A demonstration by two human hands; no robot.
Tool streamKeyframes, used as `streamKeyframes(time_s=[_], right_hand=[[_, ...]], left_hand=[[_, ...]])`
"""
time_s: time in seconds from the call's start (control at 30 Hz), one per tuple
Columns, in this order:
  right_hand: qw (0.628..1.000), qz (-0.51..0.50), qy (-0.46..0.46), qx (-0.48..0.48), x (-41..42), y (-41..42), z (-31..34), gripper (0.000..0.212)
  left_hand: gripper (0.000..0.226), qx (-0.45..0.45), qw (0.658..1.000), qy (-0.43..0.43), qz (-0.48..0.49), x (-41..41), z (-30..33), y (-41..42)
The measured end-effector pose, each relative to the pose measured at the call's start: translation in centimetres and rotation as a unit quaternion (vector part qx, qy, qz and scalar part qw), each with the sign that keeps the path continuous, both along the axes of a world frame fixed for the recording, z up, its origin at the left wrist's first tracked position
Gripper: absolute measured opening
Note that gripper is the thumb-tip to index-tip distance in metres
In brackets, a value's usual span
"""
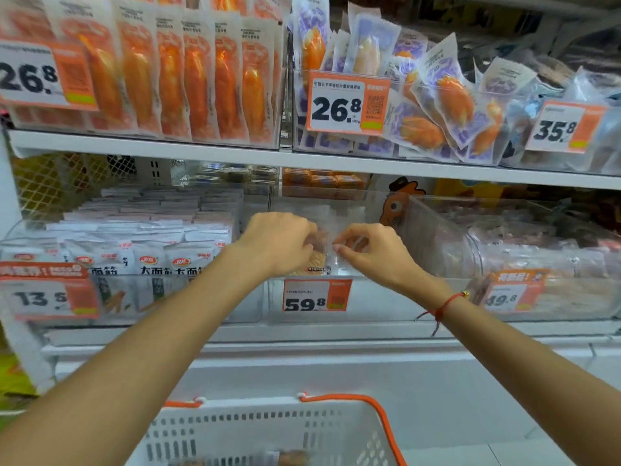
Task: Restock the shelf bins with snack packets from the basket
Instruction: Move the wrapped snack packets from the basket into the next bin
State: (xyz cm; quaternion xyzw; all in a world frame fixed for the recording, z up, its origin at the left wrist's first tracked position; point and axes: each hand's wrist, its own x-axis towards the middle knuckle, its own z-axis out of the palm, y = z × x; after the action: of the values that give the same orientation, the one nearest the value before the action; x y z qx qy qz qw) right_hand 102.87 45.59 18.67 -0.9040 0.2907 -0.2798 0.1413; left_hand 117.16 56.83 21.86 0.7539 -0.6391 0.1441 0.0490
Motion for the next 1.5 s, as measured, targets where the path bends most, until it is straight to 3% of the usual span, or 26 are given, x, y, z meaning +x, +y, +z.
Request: streamKeyframes(time_s=[0.1, 0.27, 0.53, 0.7, 0.93, 1.0, 1.1, 1.17, 1.23, 1.27, 1.33, 1.37, 1.43, 1.5], right_hand=[[0.999, 0.031, 0.003, 0.033, -1.2, 3.2, -0.6, 0.008], [0.982, 0.106, 0.083, 0.13, -1.5, 6.4, -3.8, 0.008], [0.916, 0.146, 0.266, 0.261, 0.5, 10.2, -14.1, 0.018], [0.884, 0.143, 0.322, 0.306, 1.2, 12.4, -22.2, 0.024], [0.862, 0.106, 0.382, 0.316, 0.4, 15.2, -32.2, 0.038], [0.869, 0.106, 0.382, 0.296, 0.0, 16.7, -34.6, 0.053], [0.889, 0.132, 0.372, 0.231, 0.2, 18.9, -37.1, 0.063], [0.893, 0.133, 0.363, 0.23, 1.0, 20.3, -38.2, 0.064], [0.893, 0.095, 0.359, 0.255, 2.0, 21.5, -38.7, 0.071], [0.894, 0.073, 0.357, 0.26, 2.5, 22.0, -39.0, 0.075], [0.9, 0.034, 0.342, 0.267, 3.3, 22.6, -39.4, 0.087], [0.902, 0.014, 0.33, 0.28, 3.7, 22.6, -39.6, 0.092], [0.896, -0.018, 0.315, 0.314, 4.1, 22.2, -39.4, 0.09], [0.894, -0.021, 0.326, 0.306, 4.2, 21.8, -39.3, 0.075]], left_hand=[[0.026, -0.074, 0.992, 0.098, 0.015, -0.8, -1.2, 4.5], [0.023, -0.093, 0.971, 0.209, 0.064, -1.2, -5.6, 9.9], [0.02, 0.037, 0.922, 0.35, 0.159, 0.0, -19.6, 14.5], [0.027, 0.138, 0.882, 0.415, 0.174, 0.2, -29.5, 16.6], [0.028, 0.242, 0.805, 0.444, 0.311, -0.4, -37.5, 19.4], [0.032, 0.22, 0.779, 0.456, 0.37, -0.5, -39.0, 20.1], [0.062, 0.152, 0.753, 0.468, 0.437, -0.7, -40.6, 20.9], [0.072, 0.099, 0.701, 0.511, 0.487, -0.5, -41.6, 21.0], [0.071, 0.078, 0.647, 0.559, 0.513, -0.4, -42.1, 21.2], [0.06, 0.074, 0.637, 0.57, 0.513, -0.4, -42.5, 21.4], [0.029, 0.075, 0.646, 0.564, 0.508, -0.7, -42.6, 21.6], [0.025, 0.072, 0.652, 0.561, 0.505, -0.9, -42.4, 21.6], [0.037, 0.064, 0.655, 0.56, 0.503, -1.0, -42.7, 21.7], [0.044, 0.072, 0.667, 0.551, 0.496, -1.0, -42.8, 21.8]])
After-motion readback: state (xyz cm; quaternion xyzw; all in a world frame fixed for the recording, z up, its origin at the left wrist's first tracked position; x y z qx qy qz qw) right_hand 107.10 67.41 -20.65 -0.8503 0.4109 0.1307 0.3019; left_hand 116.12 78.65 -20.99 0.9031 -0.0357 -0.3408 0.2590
